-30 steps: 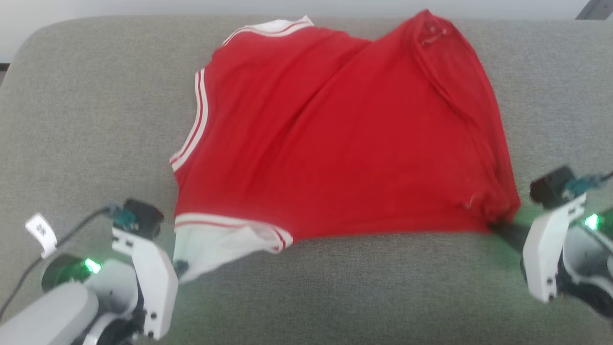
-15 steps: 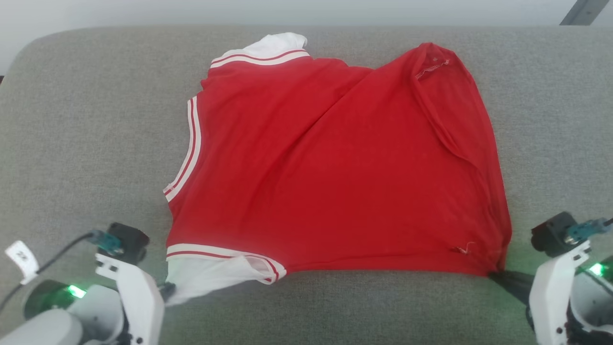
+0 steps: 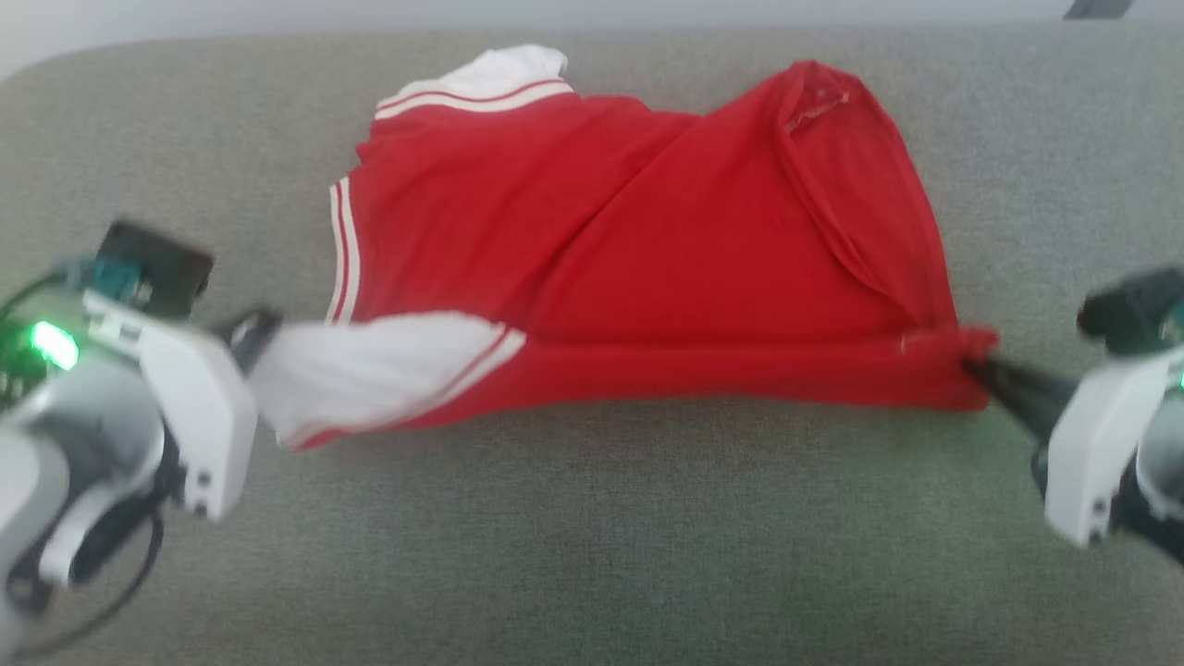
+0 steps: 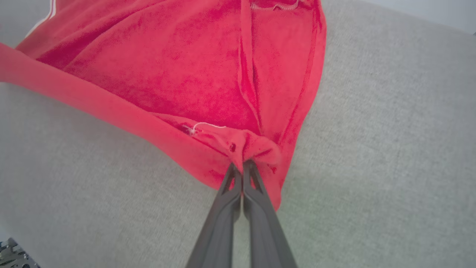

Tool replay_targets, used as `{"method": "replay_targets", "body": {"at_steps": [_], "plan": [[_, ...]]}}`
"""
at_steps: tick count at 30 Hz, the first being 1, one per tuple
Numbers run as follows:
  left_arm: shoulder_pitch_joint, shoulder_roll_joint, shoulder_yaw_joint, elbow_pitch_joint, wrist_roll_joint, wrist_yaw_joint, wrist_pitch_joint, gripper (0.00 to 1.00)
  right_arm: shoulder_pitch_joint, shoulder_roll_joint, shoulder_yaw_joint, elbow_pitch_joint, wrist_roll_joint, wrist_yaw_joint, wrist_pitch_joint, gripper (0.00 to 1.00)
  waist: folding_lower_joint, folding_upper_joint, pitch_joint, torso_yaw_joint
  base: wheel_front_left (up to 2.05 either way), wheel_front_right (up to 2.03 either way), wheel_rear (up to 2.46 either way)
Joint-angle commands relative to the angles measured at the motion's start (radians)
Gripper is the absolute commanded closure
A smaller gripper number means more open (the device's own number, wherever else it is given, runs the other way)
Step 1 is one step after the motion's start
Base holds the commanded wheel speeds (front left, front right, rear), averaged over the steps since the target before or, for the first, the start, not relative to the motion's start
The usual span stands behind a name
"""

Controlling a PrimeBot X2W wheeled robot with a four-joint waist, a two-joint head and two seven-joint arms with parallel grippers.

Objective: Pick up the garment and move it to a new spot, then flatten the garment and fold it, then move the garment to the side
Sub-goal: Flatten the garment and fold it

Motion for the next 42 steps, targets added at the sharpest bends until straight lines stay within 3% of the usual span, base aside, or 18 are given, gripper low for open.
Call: {"method": "replay_targets", "body": {"at_steps": [1,11,21,22,24,26,27,28,35,42], "plan": [[-0.056,-0.023,-0.003,0.034,0.031,-0.023,0.005,1.00,-0.048,0.013,0.001,0.019,-0.011,-0.001,0.003,1.00,0.0000,0.0000,0.021,-0.007,0.00,0.00,0.00],[-0.335,-0.241,-0.084,0.412,0.131,-0.197,-0.010,1.00,-0.308,0.056,0.104,0.221,-0.066,-0.001,-0.030,1.00,0.0000,0.0000,0.106,-0.013,0.00,0.00,0.00],[-0.422,-0.372,-0.127,0.714,0.112,-0.288,-0.006,1.00,-0.452,0.097,0.232,0.422,-0.039,-0.001,-0.064,1.00,0.0000,0.0000,0.156,-0.025,0.00,0.00,0.00],[-0.429,-0.382,-0.128,0.740,0.104,-0.294,0.002,0.97,-0.460,0.100,0.244,0.439,-0.035,-0.001,-0.065,1.00,0.0000,0.0000,0.158,-0.026,0.00,0.00,0.00],[-0.431,-0.401,-0.129,0.786,0.086,-0.300,0.021,0.77,-0.476,0.108,0.270,0.465,-0.020,-0.001,-0.068,0.98,0.0000,0.0000,0.160,-0.028,0.00,0.00,0.00],[-0.435,-0.413,-0.130,0.821,0.073,-0.305,0.031,0.56,-0.493,0.111,0.288,0.492,-0.011,-0.001,-0.062,0.64,0.0000,0.0000,0.160,-0.030,0.00,0.00,0.00],[-0.439,-0.418,-0.128,0.834,0.066,-0.306,0.036,0.39,-0.501,0.113,0.295,0.502,-0.006,-0.001,-0.060,0.39,0.0000,0.0000,0.159,-0.030,0.00,0.00,0.00],[-0.443,-0.422,-0.126,0.844,0.063,-0.306,0.037,0.00,-0.507,0.115,0.294,0.511,0.000,-0.001,-0.065,0.00,0.0000,0.0000,0.157,-0.030,0.00,0.00,0.00],[-0.457,-0.418,-0.109,0.848,0.046,-0.290,0.048,0.00,-0.530,0.103,0.278,0.519,0.008,-0.001,-0.104,0.00,0.0000,0.0000,0.129,-0.022,0.00,0.00,0.00],[-0.412,-0.379,-0.108,0.748,0.028,-0.233,0.109,0.00,-0.484,0.082,0.204,0.462,-0.009,-0.001,-0.205,0.00,0.0000,0.0000,0.087,-0.006,0.00,0.00,0.00]]}}
